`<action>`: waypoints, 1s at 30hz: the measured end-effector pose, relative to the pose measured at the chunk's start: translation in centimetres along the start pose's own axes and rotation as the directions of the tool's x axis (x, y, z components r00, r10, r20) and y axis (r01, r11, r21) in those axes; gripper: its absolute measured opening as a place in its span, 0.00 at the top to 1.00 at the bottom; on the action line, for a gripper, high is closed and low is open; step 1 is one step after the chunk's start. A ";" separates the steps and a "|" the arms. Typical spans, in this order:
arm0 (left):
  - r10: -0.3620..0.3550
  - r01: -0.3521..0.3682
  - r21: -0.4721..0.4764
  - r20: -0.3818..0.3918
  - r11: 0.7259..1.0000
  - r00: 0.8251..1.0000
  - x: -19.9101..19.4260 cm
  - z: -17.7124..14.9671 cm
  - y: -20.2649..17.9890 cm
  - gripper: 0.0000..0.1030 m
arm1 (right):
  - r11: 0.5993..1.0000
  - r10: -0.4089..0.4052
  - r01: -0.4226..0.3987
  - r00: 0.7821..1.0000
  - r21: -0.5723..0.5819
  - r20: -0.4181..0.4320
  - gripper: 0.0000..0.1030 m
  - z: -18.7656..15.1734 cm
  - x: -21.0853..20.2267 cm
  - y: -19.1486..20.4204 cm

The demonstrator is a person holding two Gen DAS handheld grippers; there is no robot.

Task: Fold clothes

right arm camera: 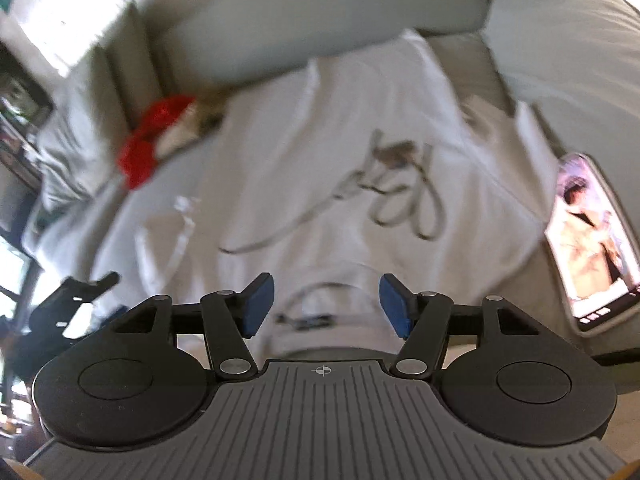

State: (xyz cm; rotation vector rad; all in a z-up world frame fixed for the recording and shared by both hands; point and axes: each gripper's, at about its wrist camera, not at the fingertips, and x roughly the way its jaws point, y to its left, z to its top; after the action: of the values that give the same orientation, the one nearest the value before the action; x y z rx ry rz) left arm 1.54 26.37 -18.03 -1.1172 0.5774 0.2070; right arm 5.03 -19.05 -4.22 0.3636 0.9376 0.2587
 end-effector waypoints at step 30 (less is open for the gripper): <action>-0.063 0.066 -0.026 0.100 0.997 0.993 3.6 5.4 0.2 1.00 | 0.999 0.011 -0.010 1.000 -0.050 0.023 0.37 -0.9 0.2 3.5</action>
State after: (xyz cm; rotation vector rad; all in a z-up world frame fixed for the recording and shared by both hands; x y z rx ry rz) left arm 6.30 30.85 -18.45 -1.1460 0.4501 0.2141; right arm 4.17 -15.65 -3.41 0.3248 0.9049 0.2868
